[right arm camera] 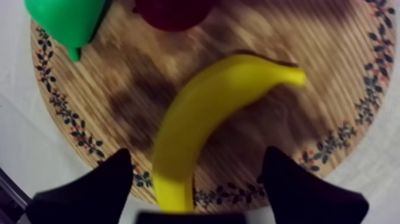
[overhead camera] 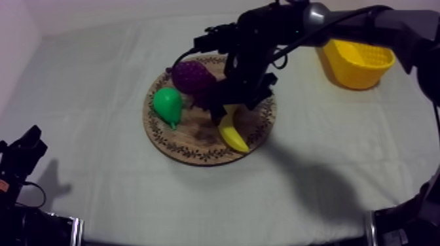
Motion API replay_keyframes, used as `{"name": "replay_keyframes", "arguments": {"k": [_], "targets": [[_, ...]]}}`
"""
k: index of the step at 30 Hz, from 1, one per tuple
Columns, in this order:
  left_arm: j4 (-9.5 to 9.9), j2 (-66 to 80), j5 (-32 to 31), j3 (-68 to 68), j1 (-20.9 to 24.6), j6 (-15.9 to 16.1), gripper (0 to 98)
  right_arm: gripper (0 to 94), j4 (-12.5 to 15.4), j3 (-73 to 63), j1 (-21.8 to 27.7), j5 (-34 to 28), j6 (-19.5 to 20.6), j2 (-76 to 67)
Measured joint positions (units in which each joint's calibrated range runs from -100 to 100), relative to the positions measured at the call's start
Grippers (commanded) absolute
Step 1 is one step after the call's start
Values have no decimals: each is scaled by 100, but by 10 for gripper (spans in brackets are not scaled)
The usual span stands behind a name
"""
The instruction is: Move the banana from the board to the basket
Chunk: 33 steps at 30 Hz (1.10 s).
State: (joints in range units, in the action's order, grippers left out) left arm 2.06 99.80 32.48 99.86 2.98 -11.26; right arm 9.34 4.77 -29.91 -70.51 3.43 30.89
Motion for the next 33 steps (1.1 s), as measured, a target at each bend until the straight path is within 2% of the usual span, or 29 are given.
{"name": "replay_keyframes", "arguments": {"k": [7,14,25,33], "targets": [[0,0,0,0,0,0,1,580,166,-353,61,-365,-65,320],[0,0,0,0,0,0,1,492,376,-315,190,-417,-197,474],[0,0,0,0,0,0,1,287,804,-33,323,-286,-769,534],[0,0,0,0,0,0,1,223,897,104,237,-190,-1101,520]]}}
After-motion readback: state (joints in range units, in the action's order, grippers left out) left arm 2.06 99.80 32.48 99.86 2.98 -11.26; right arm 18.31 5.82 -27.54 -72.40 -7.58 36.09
